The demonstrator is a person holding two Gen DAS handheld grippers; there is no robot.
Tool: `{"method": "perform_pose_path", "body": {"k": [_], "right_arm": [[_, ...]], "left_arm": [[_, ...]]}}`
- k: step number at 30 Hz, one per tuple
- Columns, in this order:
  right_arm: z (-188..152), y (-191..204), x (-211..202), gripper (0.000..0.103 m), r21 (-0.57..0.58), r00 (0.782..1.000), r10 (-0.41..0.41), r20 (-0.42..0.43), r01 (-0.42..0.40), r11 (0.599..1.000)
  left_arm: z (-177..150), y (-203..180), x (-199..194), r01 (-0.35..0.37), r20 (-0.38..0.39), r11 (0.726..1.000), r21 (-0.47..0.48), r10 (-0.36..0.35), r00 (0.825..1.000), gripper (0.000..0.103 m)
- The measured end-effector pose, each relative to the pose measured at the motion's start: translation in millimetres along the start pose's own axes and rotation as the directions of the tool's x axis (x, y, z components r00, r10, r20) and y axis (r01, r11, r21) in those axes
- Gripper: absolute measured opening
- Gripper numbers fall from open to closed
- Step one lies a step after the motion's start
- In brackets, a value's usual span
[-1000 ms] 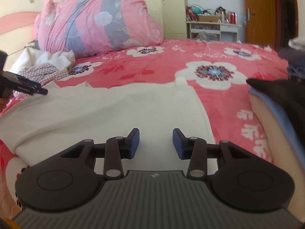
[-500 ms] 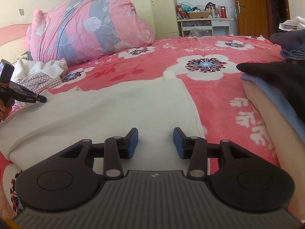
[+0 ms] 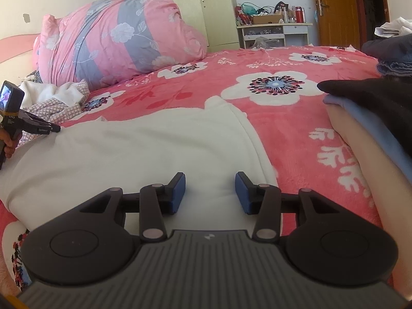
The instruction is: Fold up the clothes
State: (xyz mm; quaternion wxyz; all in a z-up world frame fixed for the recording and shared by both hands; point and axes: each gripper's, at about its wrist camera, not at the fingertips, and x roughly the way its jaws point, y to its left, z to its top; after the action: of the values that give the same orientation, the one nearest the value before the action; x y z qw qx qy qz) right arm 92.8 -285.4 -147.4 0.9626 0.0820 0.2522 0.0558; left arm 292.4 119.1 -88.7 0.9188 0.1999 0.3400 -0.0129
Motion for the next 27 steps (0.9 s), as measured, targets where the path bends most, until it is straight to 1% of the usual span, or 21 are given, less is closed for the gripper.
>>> {"method": "perform_pose_path", "body": {"k": [1, 3, 6, 8, 11, 12, 14, 15, 16, 17, 18, 19, 22, 23, 24, 25, 26, 27], "right_arm": [[1, 0, 0, 0.043, -0.001, 1.0, 0.0, -0.004, 0.0, 1.0], [3, -1, 0, 0.045, -0.006, 1.0, -0.001, -0.014, 0.001, 1.0], [6, -1, -1, 0.047, -0.016, 1.0, -0.008, -0.027, 0.007, 1.0], [9, -1, -2, 0.047, -0.011, 1.0, -0.013, -0.027, 0.012, 1.0], [19, -3, -1, 0.047, -0.01, 1.0, -0.006, -0.025, 0.006, 1.0], [28, -4, 1, 0.047, -0.019, 1.0, -0.001, -0.019, 0.001, 1.0], [49, -4, 11, 0.047, -0.037, 1.0, 0.021, -0.009, -0.021, 0.999], [61, -4, 17, 0.048, -0.046, 0.999, 0.037, -0.005, -0.037, 0.998], [74, -4, 25, 0.054, -0.056, 0.999, 0.053, -0.004, -0.053, 0.997], [85, -4, 38, 0.059, -0.064, 0.997, 0.074, -0.021, -0.075, 0.995], [96, -4, 55, 0.071, -0.069, 0.994, 0.096, -0.056, -0.099, 0.993], [106, -5, 71, 0.074, -0.073, 0.99, 0.113, -0.087, -0.119, 0.99], [122, -11, 118, 0.074, -0.091, 0.987, 0.089, -0.13, -0.101, 0.991], [123, -14, 132, 0.074, -0.083, 0.985, 0.084, -0.153, -0.097, 0.992], [123, -18, 146, 0.074, -0.072, 0.981, 0.084, -0.176, -0.098, 0.993], [121, -22, 155, 0.068, -0.045, 0.973, 0.104, -0.205, -0.116, 0.992], [118, -26, 164, 0.058, -0.018, 0.965, 0.126, -0.23, -0.134, 0.991], [115, -28, 167, 0.036, 0.001, 0.96, 0.145, -0.24, -0.149, 0.989]], "left_arm": [[1, 6, -5, 0.005, 0.003, 1.0, -0.029, -0.005, 1.0, 0.038], [1, 19, -15, 0.022, 0.003, 0.996, -0.082, -0.022, 1.0, 0.043], [-5, 37, -28, 0.079, -0.013, 0.985, -0.156, -0.082, 0.997, 0.053], [-11, 46, -31, 0.123, -0.037, 0.973, -0.195, -0.132, 0.991, 0.055], [-21, 53, -31, 0.149, -0.053, 0.964, -0.221, -0.164, 0.985, 0.06], [-23, 54, -30, 0.151, -0.051, 0.961, -0.23, -0.167, 0.985, 0.062], [-24, 57, -26, 0.165, -0.045, 0.953, -0.256, -0.182, 0.982, 0.064], [-23, 59, -20, 0.183, -0.043, 0.942, -0.282, -0.203, 0.978, 0.064], [-22, 62, -14, 0.201, -0.04, 0.93, -0.308, -0.224, 0.974, 0.064], [-21, 64, -8, 0.218, -0.038, 0.916, -0.336, -0.245, 0.969, 0.064], [-20, 67, -2, 0.233, -0.037, 0.899, -0.371, -0.264, 0.964, 0.064], [-19, 69, 4, 0.24, -0.035, 0.882, -0.405, -0.278, 0.96, 0.064], [-19, 74, 21, 0.263, -0.026, 0.824, -0.502, -0.318, 0.948, 0.063], [-20, 75, 27, 0.269, -0.025, 0.804, -0.529, -0.332, 0.943, 0.062], [-21, 76, 32, 0.279, -0.022, 0.787, -0.551, -0.347, 0.938, 0.058], [-23, 77, 36, 0.288, -0.016, 0.772, -0.566, -0.36, 0.933, 0.054], [-24, 77, 39, 0.295, -0.005, 0.764, -0.574, -0.364, 0.931, 0.05], [-24, 75, 37, 0.304, 0.017, 0.767, -0.565, -0.358, 0.933, 0.04]]}}
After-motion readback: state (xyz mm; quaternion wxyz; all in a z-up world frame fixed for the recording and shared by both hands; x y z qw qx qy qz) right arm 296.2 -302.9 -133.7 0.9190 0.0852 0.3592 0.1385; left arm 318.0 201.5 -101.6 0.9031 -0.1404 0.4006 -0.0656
